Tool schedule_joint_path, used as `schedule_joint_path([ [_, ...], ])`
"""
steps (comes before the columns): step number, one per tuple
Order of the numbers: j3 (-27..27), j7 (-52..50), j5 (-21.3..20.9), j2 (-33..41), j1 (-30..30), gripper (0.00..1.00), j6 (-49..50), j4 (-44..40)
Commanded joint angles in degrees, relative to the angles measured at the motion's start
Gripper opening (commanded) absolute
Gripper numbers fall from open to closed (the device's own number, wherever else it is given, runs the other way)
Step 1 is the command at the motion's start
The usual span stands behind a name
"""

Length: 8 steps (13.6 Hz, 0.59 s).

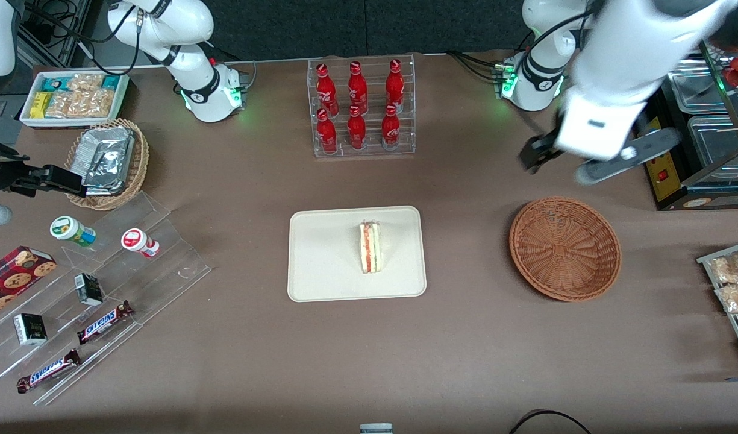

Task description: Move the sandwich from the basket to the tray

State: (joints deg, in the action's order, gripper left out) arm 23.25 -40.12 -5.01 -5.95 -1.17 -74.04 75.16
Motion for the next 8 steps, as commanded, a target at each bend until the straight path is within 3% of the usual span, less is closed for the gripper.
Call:
schedule_joint_path([
  [1, -9.1, 14.5, 4.1, 8.6, -0.2, 1.00, 3.9, 4.4],
  [5, -18.7, 28.6, 4.3, 14.1, -0.2, 1.00, 5.1, 10.1],
  [8, -20.9, 35.0, 4.1, 12.7, -0.3, 1.00, 5.3, 9.5],
])
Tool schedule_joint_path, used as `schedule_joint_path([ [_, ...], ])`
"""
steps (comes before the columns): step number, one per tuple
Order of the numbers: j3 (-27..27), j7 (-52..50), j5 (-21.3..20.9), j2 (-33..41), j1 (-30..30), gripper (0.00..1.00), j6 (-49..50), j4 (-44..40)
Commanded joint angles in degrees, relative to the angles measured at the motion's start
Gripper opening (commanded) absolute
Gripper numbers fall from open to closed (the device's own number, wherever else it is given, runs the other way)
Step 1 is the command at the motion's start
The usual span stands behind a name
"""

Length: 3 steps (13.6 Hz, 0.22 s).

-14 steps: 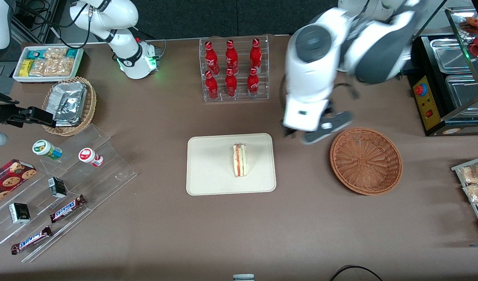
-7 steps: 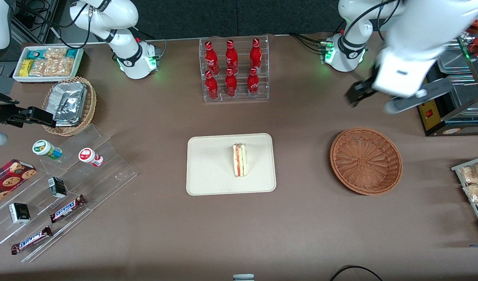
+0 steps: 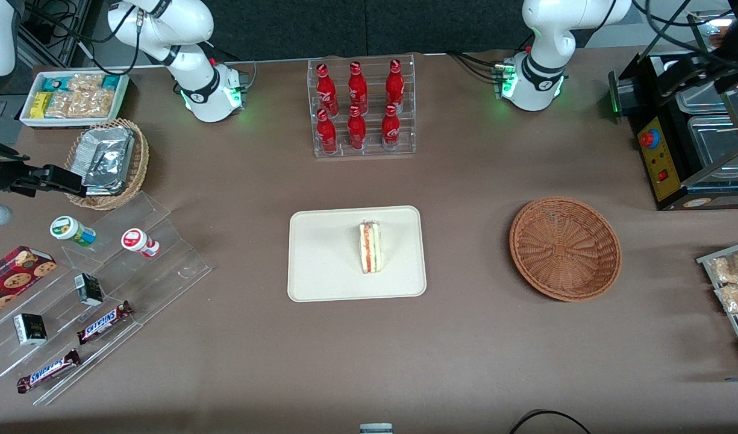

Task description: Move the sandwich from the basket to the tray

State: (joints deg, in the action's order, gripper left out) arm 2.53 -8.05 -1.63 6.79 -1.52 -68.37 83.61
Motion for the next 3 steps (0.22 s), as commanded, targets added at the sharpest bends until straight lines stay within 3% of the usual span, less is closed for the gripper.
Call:
schedule_joint_path([
  [1, -0.1, 2.9, 0.8, -0.6, 0.1, 1.00, -0.4, 0.9],
  [3, -0.1, 3.0, 0.9, -0.8, 0.0, 1.00, -0.8, 1.0],
])
